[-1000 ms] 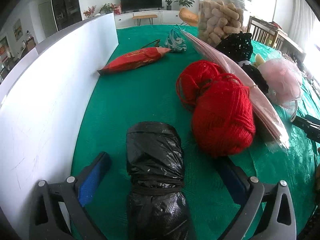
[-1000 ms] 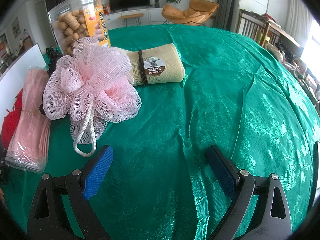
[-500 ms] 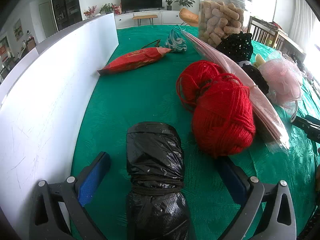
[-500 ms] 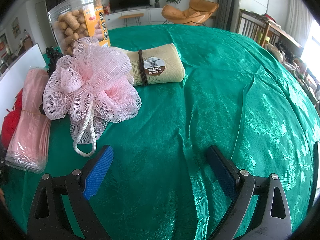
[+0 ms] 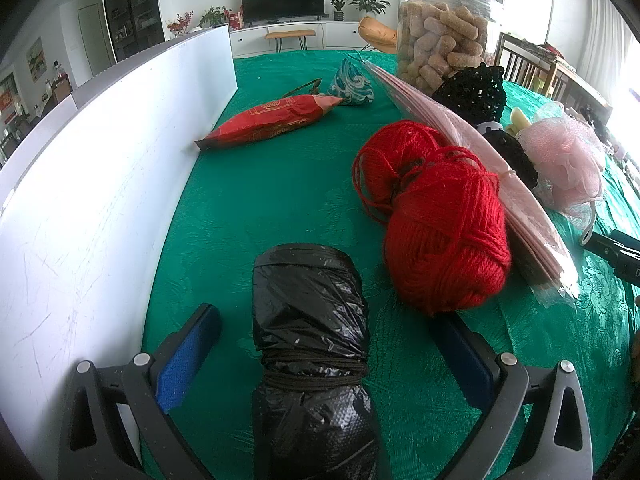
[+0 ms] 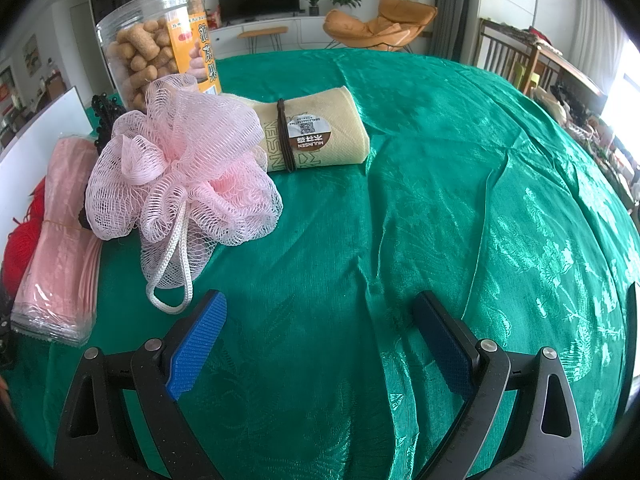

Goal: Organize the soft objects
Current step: 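Move the right gripper toward the beige rolled towel, then grasp the beige rolled towel with the right gripper while the left gripper closes on the black bag roll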

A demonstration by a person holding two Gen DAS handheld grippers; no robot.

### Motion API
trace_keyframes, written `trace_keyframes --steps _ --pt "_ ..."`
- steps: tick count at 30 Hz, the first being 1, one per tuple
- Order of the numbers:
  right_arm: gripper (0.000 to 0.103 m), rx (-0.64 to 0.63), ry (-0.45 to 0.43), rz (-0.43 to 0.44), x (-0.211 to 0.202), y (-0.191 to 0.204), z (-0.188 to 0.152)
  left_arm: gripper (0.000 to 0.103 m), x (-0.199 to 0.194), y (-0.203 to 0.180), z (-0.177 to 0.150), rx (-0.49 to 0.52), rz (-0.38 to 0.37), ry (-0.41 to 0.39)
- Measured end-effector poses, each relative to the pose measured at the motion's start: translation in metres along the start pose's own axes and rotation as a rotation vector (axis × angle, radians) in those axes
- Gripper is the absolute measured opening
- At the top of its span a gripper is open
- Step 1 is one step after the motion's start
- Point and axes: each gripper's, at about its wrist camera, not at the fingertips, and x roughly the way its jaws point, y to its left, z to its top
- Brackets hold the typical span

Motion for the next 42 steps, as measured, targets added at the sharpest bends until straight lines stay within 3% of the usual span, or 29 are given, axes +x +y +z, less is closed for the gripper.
trace_keyframes --steps 14,18,20,21,25,28,30,32,34,37,39,40,41,42 --pt "0.095 0.027 -0.017 0.036 -0.003 -0.004 -0.001 0.103 0.0 0.0 0.0 0.0 0.0 0.0" --pt "0.094 0.169 -0.087 0.11 -0.018 -0.029 -0.003 0.103 0.0 0.0 0.0 0.0 0.0 0.0" --pt "0.094 0.281 -0.182 0.163 -0.034 -0.05 0.002 0.103 0.0 0.0 0.0 -0.001 0.0 0.0" --pt "0.094 0.321 -0.189 0.162 -0.036 -0.058 0.009 0.103 0.0 0.0 0.0 -0.001 0.0 -0.001" --pt "0.094 0.399 -0.011 0.246 -0.004 -0.074 0.065 0.103 0.0 0.0 0.0 -0.001 0.001 -0.001" --pt "0.094 0.416 0.186 0.207 0.033 -0.061 0.104 0.103 0.0 0.0 0.0 -0.001 0.001 -0.001" --pt "0.094 0.432 0.273 0.22 0.055 -0.042 0.124 0.103 0.0 0.0 0.0 -0.001 0.001 -0.001" --pt "0.095 0.325 0.317 0.16 0.074 -0.012 0.141 0.103 -0.001 0.0 -0.001 -0.001 0.001 -0.001" --pt "0.095 0.147 0.342 0.047 0.096 0.025 0.153 0.103 0.0 0.0 0.0 -0.001 0.001 -0.001" --pt "0.098 0.067 0.355 0.028 0.113 0.05 0.16 0.103 0.0 0.0 0.0 -0.001 0.001 -0.001" --pt "0.093 0.053 0.335 0.024 0.112 0.054 0.165 0.103 -0.001 0.0 -0.001 -0.001 0.001 -0.001" --pt "0.077 0.058 0.318 0.027 0.109 0.053 0.166 0.103 -0.001 0.0 -0.001 -0.001 0.001 -0.001" --pt "0.036 0.065 0.296 0.03 0.105 0.051 0.167 0.103 0.0 0.0 0.0 -0.002 0.001 -0.001" --pt "0.021 0.081 0.277 0.045 0.099 0.048 0.17 0.103 -0.001 0.0 -0.001 -0.002 0.001 -0.001"
